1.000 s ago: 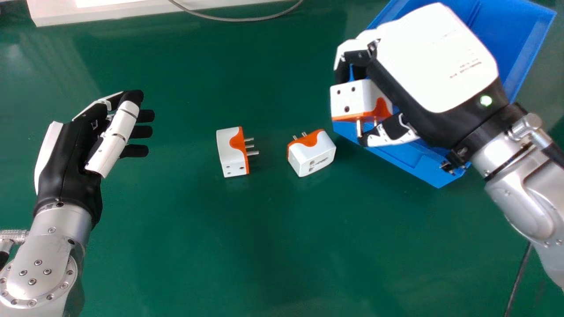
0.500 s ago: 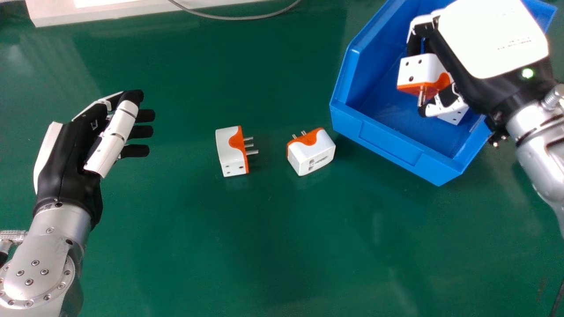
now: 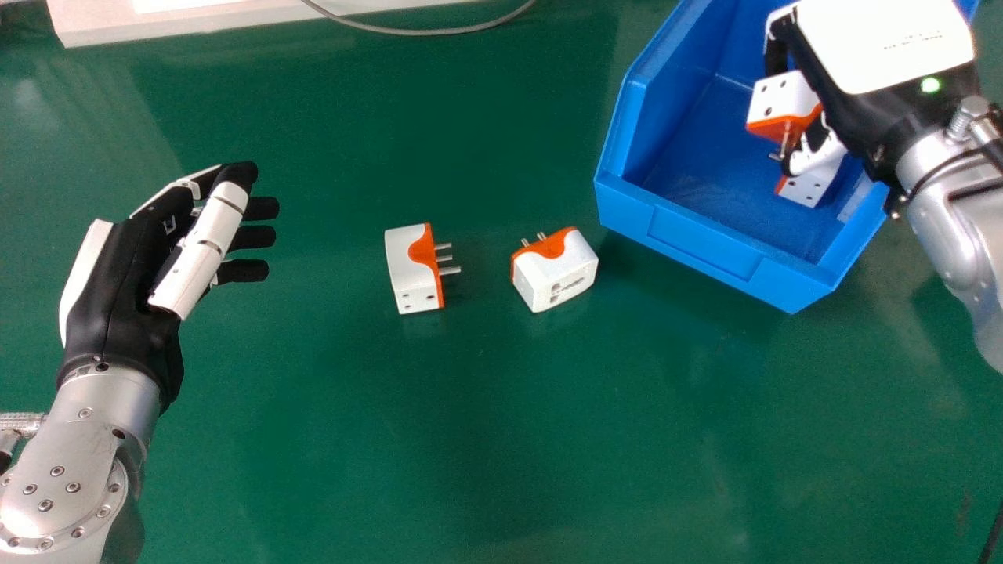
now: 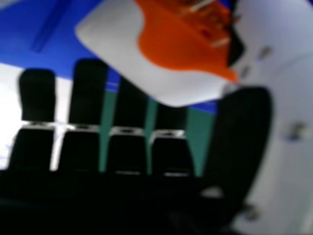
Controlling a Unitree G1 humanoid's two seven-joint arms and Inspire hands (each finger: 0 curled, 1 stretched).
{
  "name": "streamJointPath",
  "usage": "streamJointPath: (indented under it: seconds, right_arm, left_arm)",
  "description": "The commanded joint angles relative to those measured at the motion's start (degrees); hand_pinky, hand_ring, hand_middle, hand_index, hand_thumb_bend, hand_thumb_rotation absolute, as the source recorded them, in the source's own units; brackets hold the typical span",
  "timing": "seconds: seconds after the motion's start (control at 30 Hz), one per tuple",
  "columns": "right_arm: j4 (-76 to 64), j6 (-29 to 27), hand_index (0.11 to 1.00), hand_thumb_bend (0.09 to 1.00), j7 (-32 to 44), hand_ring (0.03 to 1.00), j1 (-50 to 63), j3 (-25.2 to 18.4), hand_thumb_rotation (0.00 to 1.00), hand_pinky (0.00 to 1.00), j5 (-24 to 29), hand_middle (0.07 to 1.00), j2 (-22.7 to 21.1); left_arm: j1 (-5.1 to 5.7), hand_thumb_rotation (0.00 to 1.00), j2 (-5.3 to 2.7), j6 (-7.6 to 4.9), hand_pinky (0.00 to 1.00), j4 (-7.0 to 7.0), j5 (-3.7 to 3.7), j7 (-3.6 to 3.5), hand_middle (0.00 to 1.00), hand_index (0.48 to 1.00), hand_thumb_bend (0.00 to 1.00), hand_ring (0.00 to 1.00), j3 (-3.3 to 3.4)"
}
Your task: Pick all objects and put in blue box
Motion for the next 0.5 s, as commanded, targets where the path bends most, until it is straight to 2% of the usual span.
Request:
streamJointPath:
  seconds: [0.0, 0.17, 0.47]
  right_arm:
    - [1.73, 1.15, 0.46, 0.499, -2.51, 0.449, -4.03, 1.32, 0.0, 0.35, -0.21, 0.482, 0.76]
    - [7.81, 2.29, 0.455, 0.499, -3.38, 0.442, -8.35, 4.82, 0.0, 0.35, -0.4, 0.482, 2.16]
    - [13.92, 3.77, 0.475, 0.5, -2.17, 0.429, -13.84, 8.95, 0.0, 0.36, 0.94, 0.477, 4.15]
  left_arm:
    - [-0.11, 0.65, 0.91, -0.38, 0.65, -1.48, 0.02, -0.19, 0.74, 0.782, 0.34, 0.72, 0.28]
    - [-0.1, 0.64, 0.99, -0.78, 0.65, -1.13, 0.2, -0.05, 0.74, 0.785, 0.34, 0.73, 0.03]
    - [0.19, 0.64, 0.7, -0.29, 0.65, -2.13, 0.17, 0.39, 0.74, 0.786, 0.33, 0.73, -0.47]
